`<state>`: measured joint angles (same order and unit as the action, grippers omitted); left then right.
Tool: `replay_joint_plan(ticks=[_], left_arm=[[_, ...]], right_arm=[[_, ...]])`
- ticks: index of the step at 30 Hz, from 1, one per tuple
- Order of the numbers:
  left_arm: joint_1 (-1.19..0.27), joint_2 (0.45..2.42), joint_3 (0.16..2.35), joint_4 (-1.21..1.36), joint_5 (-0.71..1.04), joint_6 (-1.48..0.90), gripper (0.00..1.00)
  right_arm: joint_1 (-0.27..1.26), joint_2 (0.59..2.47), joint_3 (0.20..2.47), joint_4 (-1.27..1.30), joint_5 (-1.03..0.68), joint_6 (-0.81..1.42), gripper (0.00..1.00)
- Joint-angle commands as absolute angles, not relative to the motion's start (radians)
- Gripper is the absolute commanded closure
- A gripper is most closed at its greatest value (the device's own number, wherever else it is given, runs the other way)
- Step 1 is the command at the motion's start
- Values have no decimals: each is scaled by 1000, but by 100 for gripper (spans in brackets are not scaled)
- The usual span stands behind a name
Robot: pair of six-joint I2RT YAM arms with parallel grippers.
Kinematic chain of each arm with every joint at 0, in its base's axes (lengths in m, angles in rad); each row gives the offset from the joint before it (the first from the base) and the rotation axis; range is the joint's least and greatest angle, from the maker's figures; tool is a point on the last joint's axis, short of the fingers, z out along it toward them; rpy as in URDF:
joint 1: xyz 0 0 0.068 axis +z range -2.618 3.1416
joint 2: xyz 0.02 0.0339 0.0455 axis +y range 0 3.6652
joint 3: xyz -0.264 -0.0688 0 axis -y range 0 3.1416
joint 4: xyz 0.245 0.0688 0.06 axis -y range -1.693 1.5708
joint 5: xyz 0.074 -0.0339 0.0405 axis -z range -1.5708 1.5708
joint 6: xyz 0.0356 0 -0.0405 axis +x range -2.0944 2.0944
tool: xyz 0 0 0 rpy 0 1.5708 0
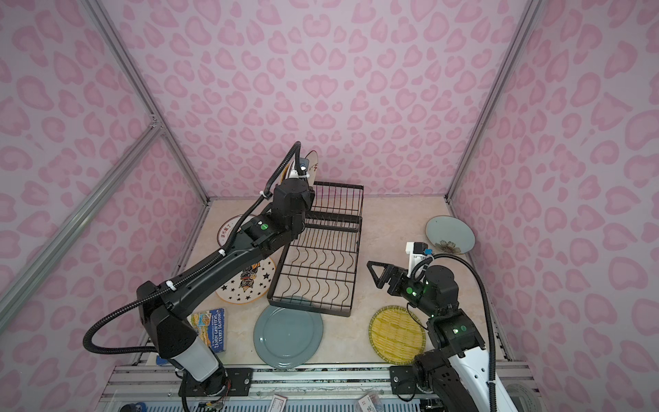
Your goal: Load the plates into the dish rack
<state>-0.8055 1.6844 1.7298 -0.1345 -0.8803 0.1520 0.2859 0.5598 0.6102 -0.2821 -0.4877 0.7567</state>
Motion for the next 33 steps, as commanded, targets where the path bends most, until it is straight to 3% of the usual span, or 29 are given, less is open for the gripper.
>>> replay_joint_plan(ticks=[1,11,33], left_arm=[[-820,1693,1789,-10,-953,182,96],[-839,1771,1852,5,-1087,228,96],[-799,1818,1850,-116,-1026,104,96]], right_arm=[[287,554,598,-265,-496,750,2],[288,516,604,-316,-490,731,2],[291,520,592,-325,-493,732,2]])
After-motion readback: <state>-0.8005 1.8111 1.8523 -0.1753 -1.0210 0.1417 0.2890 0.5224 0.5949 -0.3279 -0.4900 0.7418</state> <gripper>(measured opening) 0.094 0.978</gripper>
